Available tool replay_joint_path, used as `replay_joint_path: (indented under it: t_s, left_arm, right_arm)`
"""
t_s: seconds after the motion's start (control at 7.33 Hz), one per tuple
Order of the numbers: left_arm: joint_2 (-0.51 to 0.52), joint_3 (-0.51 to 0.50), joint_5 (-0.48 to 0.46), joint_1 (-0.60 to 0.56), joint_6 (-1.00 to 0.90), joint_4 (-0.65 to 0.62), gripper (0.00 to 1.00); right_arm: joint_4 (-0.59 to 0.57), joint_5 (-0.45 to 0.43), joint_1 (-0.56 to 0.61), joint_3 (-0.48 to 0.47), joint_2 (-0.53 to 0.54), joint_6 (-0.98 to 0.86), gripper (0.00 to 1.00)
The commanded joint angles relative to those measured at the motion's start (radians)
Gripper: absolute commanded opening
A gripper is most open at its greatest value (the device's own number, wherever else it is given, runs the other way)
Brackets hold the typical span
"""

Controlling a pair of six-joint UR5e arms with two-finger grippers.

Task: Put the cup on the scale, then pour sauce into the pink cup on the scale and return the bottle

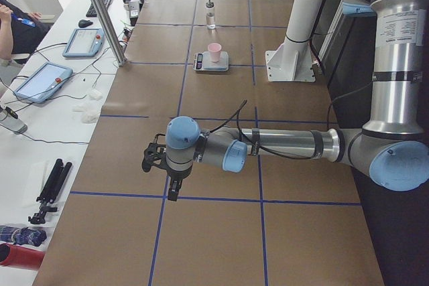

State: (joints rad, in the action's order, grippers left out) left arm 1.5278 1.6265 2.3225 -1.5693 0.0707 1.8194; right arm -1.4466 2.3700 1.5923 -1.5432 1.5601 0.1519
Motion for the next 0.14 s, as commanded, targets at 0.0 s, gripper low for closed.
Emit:
replay_joint_path:
  t_s: [0.0]
  left_arm:
    - [-0.002,0.0,0.0,0.0,-0.002,0.0,1.0]
  right_arm:
    - [0.0,0.0,0.0,-0.003,-0.005,0.0,1.0]
